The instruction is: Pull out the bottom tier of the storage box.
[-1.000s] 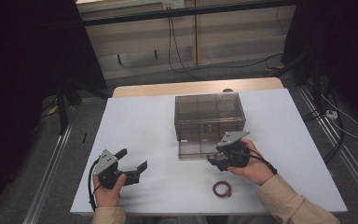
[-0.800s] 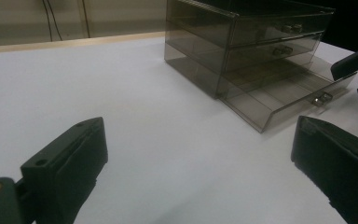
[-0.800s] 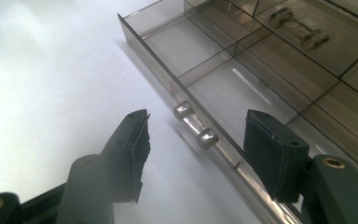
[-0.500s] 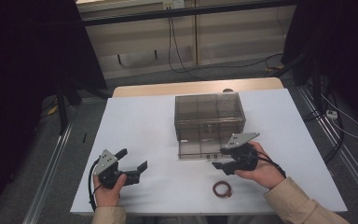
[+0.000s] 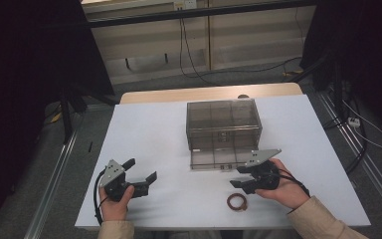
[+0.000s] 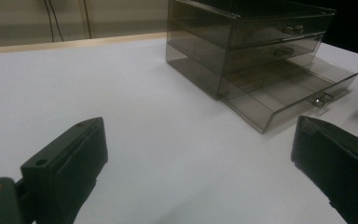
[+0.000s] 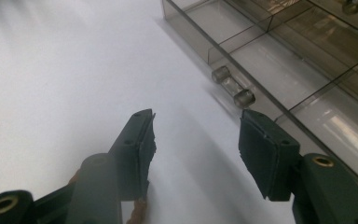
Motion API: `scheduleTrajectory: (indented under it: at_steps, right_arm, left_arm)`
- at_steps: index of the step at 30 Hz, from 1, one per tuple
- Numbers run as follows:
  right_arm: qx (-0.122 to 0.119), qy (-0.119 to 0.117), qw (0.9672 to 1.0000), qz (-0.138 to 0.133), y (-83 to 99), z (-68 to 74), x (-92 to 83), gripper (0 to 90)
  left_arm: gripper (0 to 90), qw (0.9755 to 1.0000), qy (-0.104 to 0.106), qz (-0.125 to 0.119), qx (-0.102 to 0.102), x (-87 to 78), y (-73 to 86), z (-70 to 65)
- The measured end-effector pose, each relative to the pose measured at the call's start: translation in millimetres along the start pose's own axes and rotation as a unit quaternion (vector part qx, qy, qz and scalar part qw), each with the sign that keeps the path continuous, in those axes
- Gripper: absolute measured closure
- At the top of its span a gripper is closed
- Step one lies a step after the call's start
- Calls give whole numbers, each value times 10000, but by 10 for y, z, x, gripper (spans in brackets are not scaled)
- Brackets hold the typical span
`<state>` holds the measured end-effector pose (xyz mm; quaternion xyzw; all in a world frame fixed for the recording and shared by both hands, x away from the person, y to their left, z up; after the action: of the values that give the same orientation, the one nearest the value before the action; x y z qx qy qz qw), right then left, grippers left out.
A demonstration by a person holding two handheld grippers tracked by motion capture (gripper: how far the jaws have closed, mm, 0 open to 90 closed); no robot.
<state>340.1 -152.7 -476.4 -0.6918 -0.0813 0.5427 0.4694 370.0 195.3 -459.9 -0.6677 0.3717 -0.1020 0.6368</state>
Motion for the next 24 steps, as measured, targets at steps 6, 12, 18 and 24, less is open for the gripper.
scheduleTrajectory:
  at_steps: [6, 12, 18, 24]
  right_arm:
    - [32, -151, 9999, -28, 66, 77, 11, 456]
    - [40, -229, 9997, -28, 138, 129, 29, 456]
    - [69, -277, 9996, 33, 223, 133, 47, 456]
    - [-52, -345, 9994, 6, 234, 173, 76, 665]
  left_arm:
    - [37, 10000, -9, 16, 40, -6, -1, 5]
    - [37, 10000, -10, 67, 68, -2, 6, 5]
    - [37, 10000, -24, 53, 41, 4, 4, 14]
    - [37, 10000, -51, 68, 35, -4, 5, 26]
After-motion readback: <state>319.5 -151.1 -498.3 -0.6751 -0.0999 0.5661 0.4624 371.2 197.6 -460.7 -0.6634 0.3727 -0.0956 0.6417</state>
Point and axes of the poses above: each handheld gripper's, and its own axes: x roughly forward along the jaws, y roughly out of its underside, z roughly to its left, the point moved 6 cm from there along x, roughly forward along the jaws, and after that the axes turned 4 degrees about -x, right-handed, at the moved point
